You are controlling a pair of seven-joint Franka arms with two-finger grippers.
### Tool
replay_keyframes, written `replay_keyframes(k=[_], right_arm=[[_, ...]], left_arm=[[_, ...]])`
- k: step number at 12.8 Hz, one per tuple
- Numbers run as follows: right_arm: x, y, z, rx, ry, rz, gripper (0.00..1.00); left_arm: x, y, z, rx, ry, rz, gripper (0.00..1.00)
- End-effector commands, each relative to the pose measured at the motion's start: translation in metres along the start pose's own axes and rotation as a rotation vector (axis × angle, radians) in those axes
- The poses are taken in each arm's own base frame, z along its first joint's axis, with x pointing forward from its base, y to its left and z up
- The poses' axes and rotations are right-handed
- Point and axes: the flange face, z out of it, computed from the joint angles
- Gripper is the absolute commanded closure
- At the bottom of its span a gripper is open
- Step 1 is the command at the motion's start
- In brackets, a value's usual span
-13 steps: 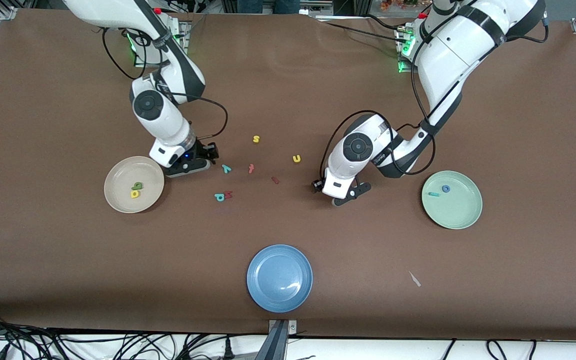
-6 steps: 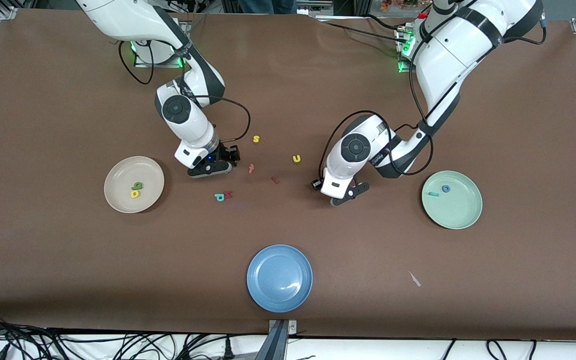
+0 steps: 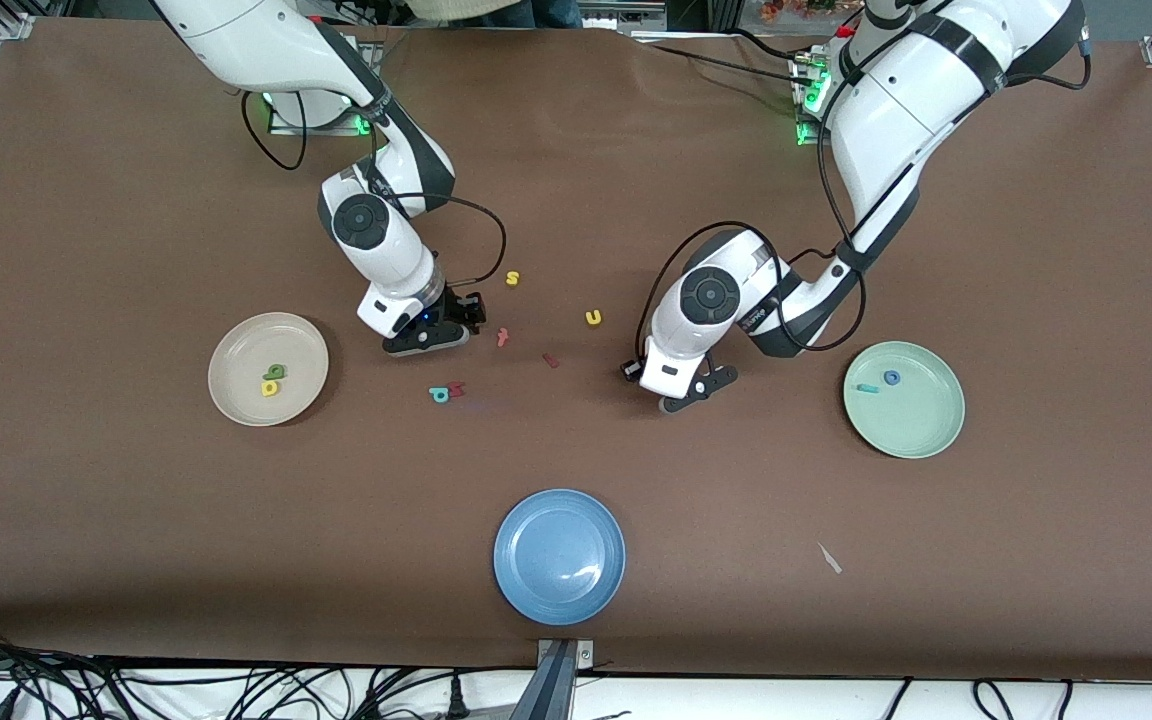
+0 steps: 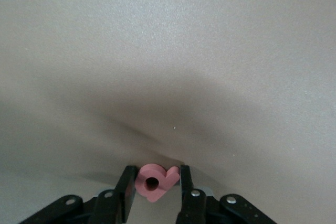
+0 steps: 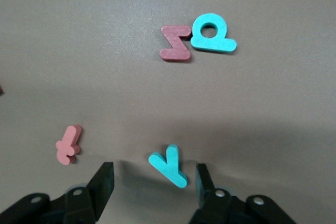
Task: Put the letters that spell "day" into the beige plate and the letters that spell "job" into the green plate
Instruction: 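Grasp the cyan y with the right gripper while the left grasps pink d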
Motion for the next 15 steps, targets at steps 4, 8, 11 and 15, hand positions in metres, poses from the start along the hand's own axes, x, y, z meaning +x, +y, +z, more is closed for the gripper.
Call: replay_keyframes(k=[4, 8, 11, 15], right_arm=[[-0.002, -0.003, 0.004, -0.006, 0.011, -0.016, 0.44], [-0.003, -0.002, 0.004, -0.011, 0.01, -0.025, 0.59], [-0.003, -0.002, 0.005, -0.012, 0.009, -0.029, 0.78], [-0.002, 0.0, 0.004, -0.015, 0.009, -0.034, 0.98]], left_arm=[[0.028, -0.009, -0.044, 0.093, 0.024, -0.046, 0.91], [0.079, -0.058, -0.133, 0.146, -0.052, -0.092, 0.96], [0.13, -0.131, -0.175, 0.215, -0.13, -0.017, 0.96], [0.214, -0.242, -0.193, 0.205, -0.172, 0.066, 0.95]])
